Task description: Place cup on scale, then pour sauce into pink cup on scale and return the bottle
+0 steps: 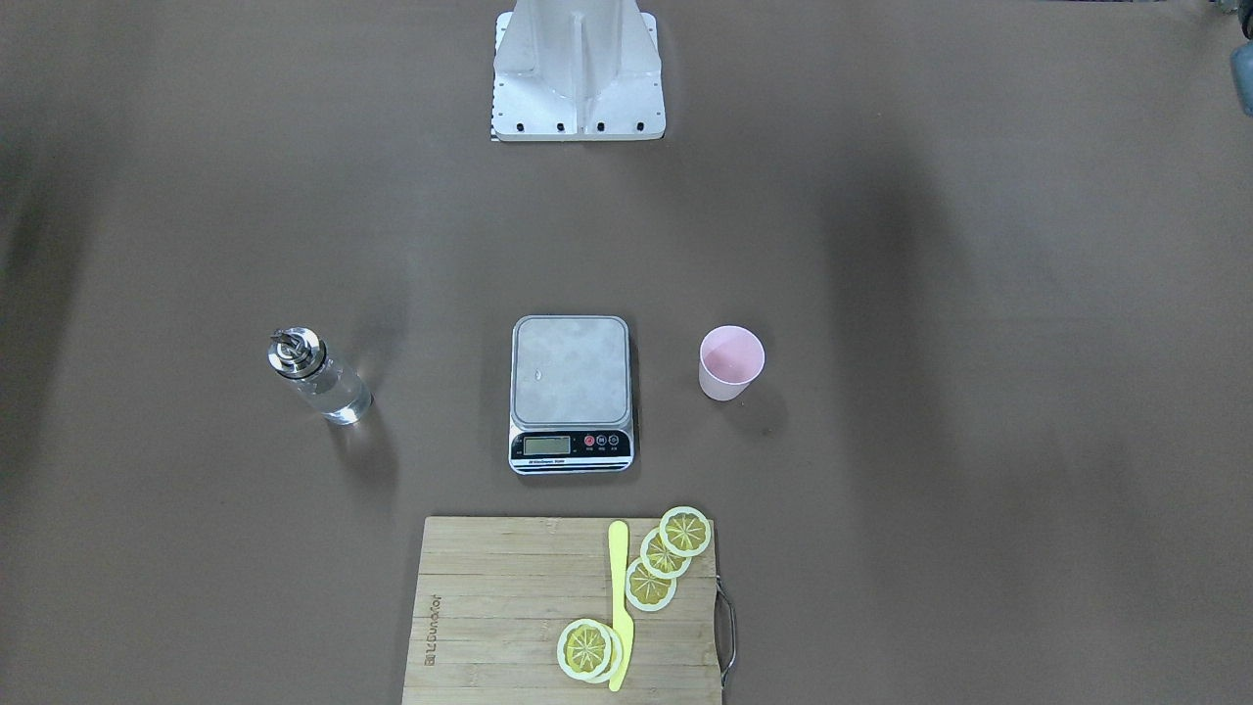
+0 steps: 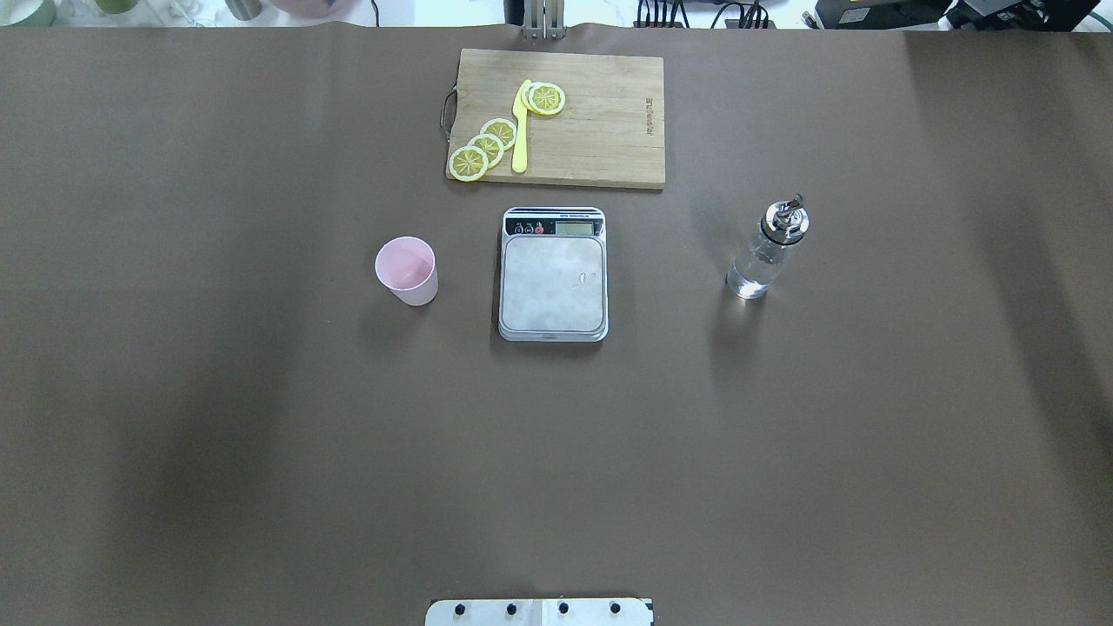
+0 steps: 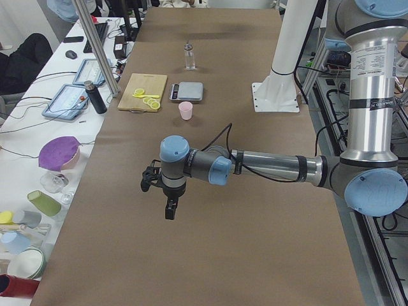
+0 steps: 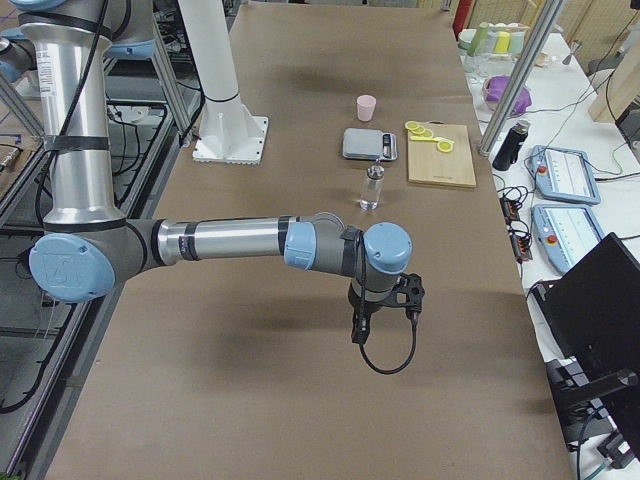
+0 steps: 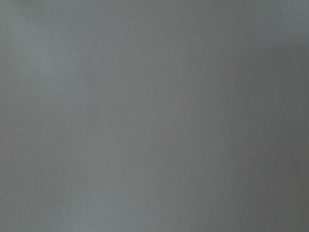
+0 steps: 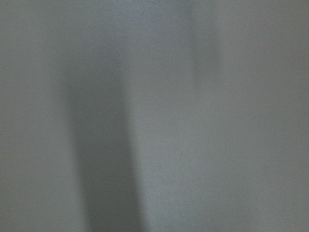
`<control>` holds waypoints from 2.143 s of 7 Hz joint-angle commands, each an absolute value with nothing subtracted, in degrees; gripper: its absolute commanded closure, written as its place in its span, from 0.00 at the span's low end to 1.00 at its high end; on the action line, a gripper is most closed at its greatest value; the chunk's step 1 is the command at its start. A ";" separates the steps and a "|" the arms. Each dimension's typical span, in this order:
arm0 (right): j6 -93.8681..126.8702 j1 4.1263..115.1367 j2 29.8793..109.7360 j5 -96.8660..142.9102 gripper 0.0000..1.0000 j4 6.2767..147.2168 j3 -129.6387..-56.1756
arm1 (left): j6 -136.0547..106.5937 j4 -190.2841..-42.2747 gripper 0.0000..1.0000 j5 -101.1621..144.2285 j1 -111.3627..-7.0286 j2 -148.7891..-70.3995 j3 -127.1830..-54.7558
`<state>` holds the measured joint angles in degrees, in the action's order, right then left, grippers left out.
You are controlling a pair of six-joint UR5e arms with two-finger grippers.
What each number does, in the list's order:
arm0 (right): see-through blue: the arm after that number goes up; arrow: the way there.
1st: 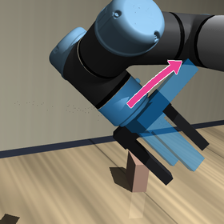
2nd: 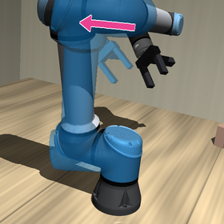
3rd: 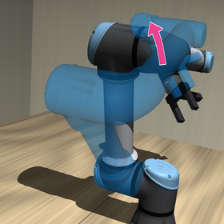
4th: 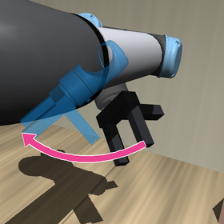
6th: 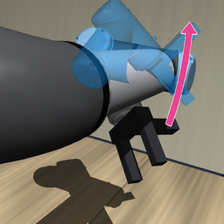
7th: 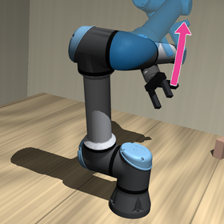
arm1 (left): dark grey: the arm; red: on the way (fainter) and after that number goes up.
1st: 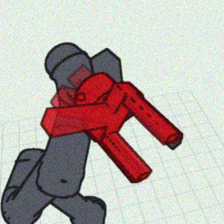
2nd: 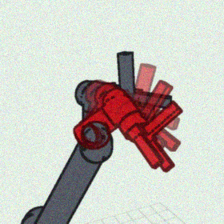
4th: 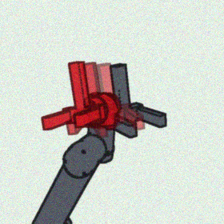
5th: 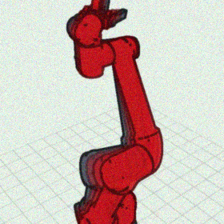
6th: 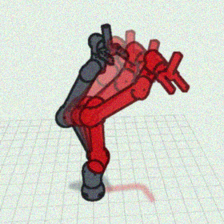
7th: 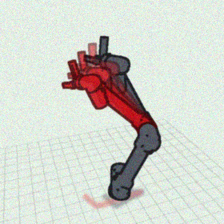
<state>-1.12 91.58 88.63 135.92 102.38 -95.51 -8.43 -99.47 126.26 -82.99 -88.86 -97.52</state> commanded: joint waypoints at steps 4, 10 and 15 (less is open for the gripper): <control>-1.05 90.97 87.28 135.70 0.00 103.09 -97.48 | -47.86 -96.50 0.01 130.17 -65.36 -104.36 -105.19; -1.05 90.88 88.15 137.37 0.00 102.39 -97.73 | -72.24 -92.72 0.02 118.22 -44.57 -121.80 -97.92; -1.05 90.88 88.15 137.55 0.00 102.48 -97.91 | -72.33 -99.65 0.11 117.69 -41.41 -122.08 -91.68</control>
